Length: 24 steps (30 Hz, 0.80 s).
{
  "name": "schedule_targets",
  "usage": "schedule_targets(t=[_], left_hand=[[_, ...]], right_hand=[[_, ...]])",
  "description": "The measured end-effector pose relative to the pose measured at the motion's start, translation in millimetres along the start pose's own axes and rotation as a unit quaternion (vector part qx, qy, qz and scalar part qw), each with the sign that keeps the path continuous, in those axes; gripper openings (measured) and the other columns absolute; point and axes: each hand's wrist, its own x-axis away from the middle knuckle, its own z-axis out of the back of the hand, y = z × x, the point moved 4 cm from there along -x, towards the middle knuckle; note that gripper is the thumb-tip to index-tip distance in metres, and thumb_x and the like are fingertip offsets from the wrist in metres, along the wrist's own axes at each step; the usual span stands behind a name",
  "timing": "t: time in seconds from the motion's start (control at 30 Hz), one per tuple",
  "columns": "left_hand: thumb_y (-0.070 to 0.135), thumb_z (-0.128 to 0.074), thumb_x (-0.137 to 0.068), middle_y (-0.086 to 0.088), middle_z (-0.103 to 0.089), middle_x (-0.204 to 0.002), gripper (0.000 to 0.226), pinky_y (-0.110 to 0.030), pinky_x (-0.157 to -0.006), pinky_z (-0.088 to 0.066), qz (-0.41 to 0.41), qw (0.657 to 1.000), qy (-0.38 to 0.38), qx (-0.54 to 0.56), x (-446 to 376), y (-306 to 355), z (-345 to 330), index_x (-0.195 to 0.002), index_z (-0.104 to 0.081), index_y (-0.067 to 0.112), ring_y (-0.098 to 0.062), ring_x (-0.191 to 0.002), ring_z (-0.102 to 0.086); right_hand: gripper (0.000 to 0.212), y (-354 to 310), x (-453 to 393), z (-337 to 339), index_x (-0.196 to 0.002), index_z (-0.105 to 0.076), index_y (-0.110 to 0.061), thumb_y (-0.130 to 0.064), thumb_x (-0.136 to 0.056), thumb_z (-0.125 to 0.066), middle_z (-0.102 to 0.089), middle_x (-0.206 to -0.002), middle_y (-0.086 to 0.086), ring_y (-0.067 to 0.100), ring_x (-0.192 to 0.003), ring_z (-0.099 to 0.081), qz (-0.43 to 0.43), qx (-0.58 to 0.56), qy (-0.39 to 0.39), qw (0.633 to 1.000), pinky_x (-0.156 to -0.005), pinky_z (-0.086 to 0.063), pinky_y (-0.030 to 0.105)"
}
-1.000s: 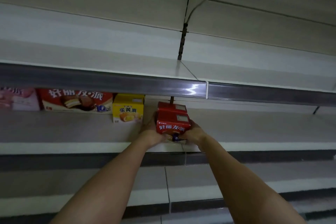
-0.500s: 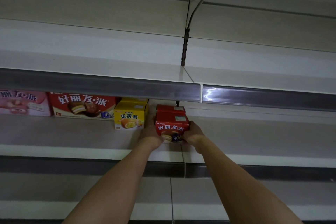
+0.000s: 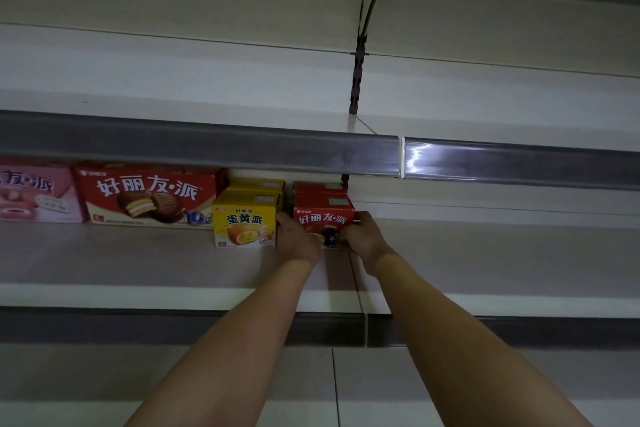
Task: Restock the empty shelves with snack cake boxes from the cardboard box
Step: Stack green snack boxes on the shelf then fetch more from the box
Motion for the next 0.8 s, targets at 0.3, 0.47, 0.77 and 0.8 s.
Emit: schedule_targets(t=[0.3,0.47,0.77,0.8], left_hand=[[0.006,-0.051,-0.09,-0.021,-0.046,-0.137,0.054,-0.045,-0.1,-0.043,0.034,0.998,-0.021,0.047,-6.9,-3.4,-9.0,-0.14,-0.033,0.001,-0.037,-0.122,-0.048],[0.008,-0.051,-0.09,-0.02,-0.048,-0.137,0.056,-0.048,-0.102,-0.042,0.058,0.996,-0.03,0.058,-0.5,-1.7,-3.2,-0.142,-0.034,0.004,-0.038,-0.121,-0.049],[0.012,-0.042,-0.098,-0.015,-0.055,-0.131,0.033,-0.036,-0.093,-0.042,0.053,0.997,-0.044,-0.039,13.7,-3.2,14.0,-0.129,-0.049,0.008,-0.033,-0.116,-0.053],[0.013,-0.04,-0.099,-0.015,-0.056,-0.129,0.031,-0.034,-0.09,-0.041,0.05,0.996,-0.04,-0.058,16.6,-2.9,15.1,-0.127,-0.05,0.007,-0.031,-0.115,-0.054]], right_hand=[[0.029,-3.6,1.3,-2.2,-0.1,-0.062,-0.005,0.008,-0.077,-0.049,-0.066,-0.106,0.018,0.031,-0.104,-0.062,-0.001,-0.035,-0.034,0.999,-0.098,-0.048,0.046],[0.034,-7.0,5.0,-2.7,-0.104,-0.06,-0.008,0.009,-0.078,-0.047,-0.066,-0.107,0.016,0.028,-0.103,-0.061,-0.02,-0.035,-0.053,0.998,-0.097,-0.049,0.042],[0.041,6.4,6.4,12.8,-0.127,-0.054,-0.003,-0.021,-0.091,-0.06,-0.059,-0.126,0.015,0.028,-0.112,-0.055,-0.037,0.052,-0.051,0.997,-0.091,-0.042,0.032],[0.046,8.1,6.0,15.9,-0.13,-0.053,-0.003,-0.028,-0.091,-0.059,-0.057,-0.13,0.015,0.029,-0.115,-0.054,-0.035,0.075,-0.056,0.995,-0.095,-0.042,0.034]])
